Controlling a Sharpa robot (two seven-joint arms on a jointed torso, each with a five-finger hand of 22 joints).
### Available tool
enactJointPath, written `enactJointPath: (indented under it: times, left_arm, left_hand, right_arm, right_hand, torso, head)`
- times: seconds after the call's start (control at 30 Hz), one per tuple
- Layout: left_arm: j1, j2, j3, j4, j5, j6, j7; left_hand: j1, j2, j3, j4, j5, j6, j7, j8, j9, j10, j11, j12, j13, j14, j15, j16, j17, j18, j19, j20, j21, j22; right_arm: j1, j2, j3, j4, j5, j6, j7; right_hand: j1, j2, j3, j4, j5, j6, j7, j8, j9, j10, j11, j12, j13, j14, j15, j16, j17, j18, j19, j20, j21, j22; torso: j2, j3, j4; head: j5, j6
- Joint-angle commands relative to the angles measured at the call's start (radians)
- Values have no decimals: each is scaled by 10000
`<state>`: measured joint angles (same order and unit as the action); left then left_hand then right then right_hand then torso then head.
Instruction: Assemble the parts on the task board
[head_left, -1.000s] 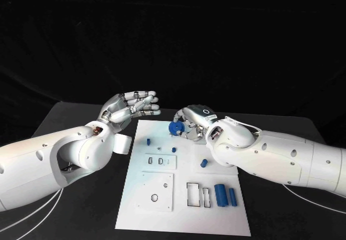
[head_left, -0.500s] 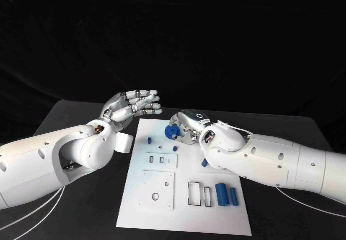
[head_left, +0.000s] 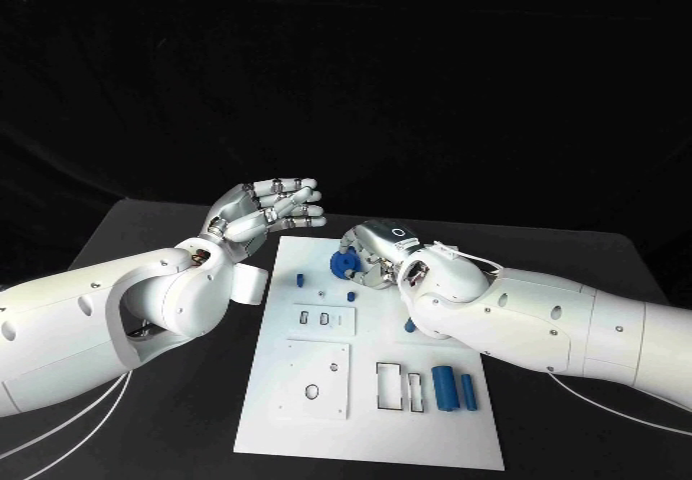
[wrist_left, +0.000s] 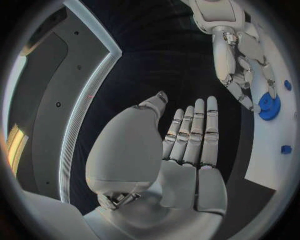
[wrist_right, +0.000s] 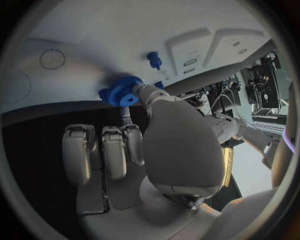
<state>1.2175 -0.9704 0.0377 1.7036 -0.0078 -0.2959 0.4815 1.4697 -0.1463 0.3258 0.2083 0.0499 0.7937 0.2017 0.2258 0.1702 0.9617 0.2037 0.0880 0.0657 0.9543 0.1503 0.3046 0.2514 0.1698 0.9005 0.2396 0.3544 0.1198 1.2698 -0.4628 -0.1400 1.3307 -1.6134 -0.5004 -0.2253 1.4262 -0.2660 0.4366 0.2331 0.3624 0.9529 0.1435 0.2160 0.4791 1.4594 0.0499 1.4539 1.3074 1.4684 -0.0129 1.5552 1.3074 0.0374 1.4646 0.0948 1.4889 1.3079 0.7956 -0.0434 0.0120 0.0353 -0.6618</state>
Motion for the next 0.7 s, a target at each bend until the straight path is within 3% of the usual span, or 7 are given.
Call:
enactJointPath:
  times: [0.03, 0.57, 0.7]
  left_arm:
    - [14, 24, 9, 29, 32, 170, 86]
    - [16, 17, 9, 29, 32, 164, 83]
    - [16, 15, 9, 26, 32, 163, 82]
  left_hand:
    - [-110, 6, 44, 0, 3, -72, 658, -35, -14, -20, 24, -60, 0, -38, -1, -54, 13, 121, -29, 65, -37, -12]
    - [-110, 6, 44, 0, 3, -72, 658, -35, -14, -20, 24, -60, 0, -38, -1, -54, 13, 121, -29, 65, -37, -12]
    - [-110, 6, 44, 0, 3, -72, 658, -35, -14, -20, 24, -60, 0, -38, -1, -54, 13, 121, -29, 65, -37, -12]
  right_arm:
    - [-9, 42, 2, -50, -108, 187, -37]
    - [-12, 116, -3, -165, -27, 246, 31]
    - [-14, 118, -5, -182, 14, 191, 42]
  right_hand:
    - [-199, -7, 84, -27, -16, 51, -59, -29, 69, 125, 39, -57, 1298, 941, -13, 30, 2268, -79, 253, -6, 25, 1686]
    - [-742, -217, -2, -179, -390, -343, 99, -394, 31, 20, 190, -178, 1182, 929, 122, 13, 2218, -64, 207, 116, -34, 1650]
    - [-935, -121, -524, -243, -815, -780, 211, -771, -25, -45, 295, -243, 1119, 930, 212, 17, 2226, -62, 203, 200, -52, 1654]
  torso:
    - [-11, -1, -10]
    - [-5, 9, -17]
    - [-6, 12, -16]
  head:
    - [0, -25]
    - [13, -28]
    - [19, -35]
